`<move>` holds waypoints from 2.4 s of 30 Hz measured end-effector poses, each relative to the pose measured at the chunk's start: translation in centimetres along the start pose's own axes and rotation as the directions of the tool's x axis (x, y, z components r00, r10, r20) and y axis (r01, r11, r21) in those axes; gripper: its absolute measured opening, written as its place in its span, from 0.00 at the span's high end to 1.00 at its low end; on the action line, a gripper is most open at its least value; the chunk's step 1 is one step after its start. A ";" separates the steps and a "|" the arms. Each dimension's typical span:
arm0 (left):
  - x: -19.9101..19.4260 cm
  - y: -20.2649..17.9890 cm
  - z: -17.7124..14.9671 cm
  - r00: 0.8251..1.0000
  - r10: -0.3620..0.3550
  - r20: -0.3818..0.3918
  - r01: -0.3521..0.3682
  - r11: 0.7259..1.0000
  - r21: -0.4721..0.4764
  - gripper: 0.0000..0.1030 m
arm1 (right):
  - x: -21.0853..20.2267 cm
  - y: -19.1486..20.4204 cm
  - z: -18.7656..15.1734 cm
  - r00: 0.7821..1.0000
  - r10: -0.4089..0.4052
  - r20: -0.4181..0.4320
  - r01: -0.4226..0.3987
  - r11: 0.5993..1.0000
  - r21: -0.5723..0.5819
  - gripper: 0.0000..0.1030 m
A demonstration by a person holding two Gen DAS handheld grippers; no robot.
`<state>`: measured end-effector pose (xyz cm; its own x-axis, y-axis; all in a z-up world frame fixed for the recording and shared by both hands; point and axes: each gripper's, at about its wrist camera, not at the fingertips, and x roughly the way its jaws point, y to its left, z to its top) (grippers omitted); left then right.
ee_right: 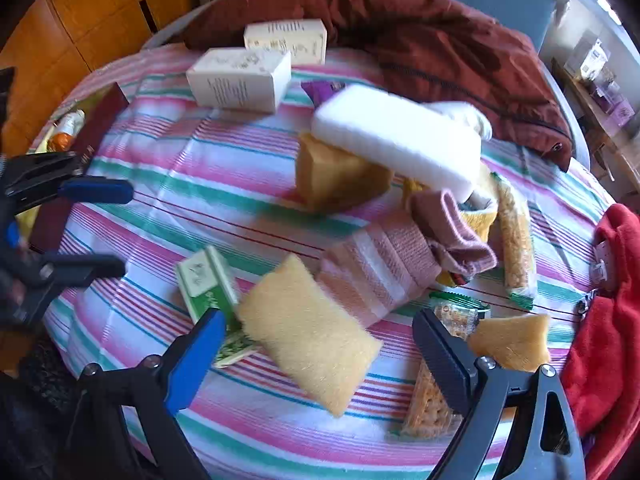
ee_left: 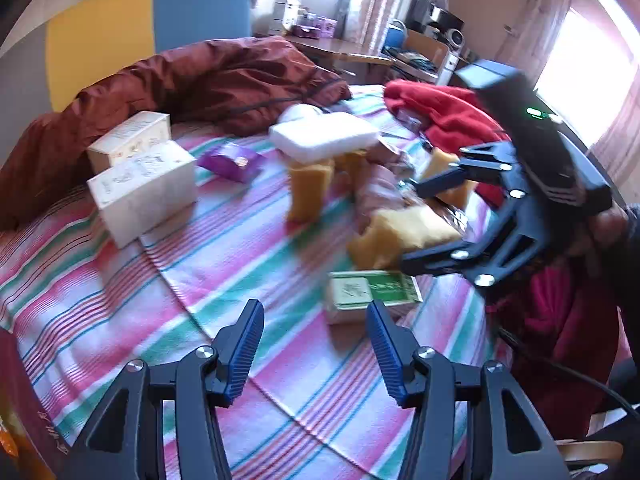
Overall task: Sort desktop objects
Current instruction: 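Grasp a yellow sponge with the right tool while the left tool grasps the green box, then carry the yellow sponge and green TSAO box toward the gold tray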
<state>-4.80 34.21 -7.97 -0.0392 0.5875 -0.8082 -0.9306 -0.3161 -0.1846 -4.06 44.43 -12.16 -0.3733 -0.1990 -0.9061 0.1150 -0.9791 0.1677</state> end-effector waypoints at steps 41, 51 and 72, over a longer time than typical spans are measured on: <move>6.5 -4.2 -0.4 0.989 0.149 -0.006 -0.149 0.989 -0.008 0.28 | -5.0 -2.2 0.2 0.945 0.206 0.255 -0.234 0.969 0.085 0.50; -0.5 -2.9 -1.7 0.965 0.255 0.063 -0.248 0.963 -0.109 0.28 | -5.1 -0.6 0.2 0.949 0.192 0.249 -0.215 0.974 0.067 0.50; -15.7 7.5 -11.6 0.835 0.545 0.082 -0.445 0.755 -0.482 0.27 | -8.6 16.2 3.8 0.849 0.390 0.358 -0.391 0.918 -0.073 0.50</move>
<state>-6.93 14.00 -3.12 -0.5693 0.3795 -0.7293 -0.5099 -0.8589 -0.0488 -2.52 30.13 -0.18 -0.6012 -0.5654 -0.5647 0.3186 -0.8177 0.4795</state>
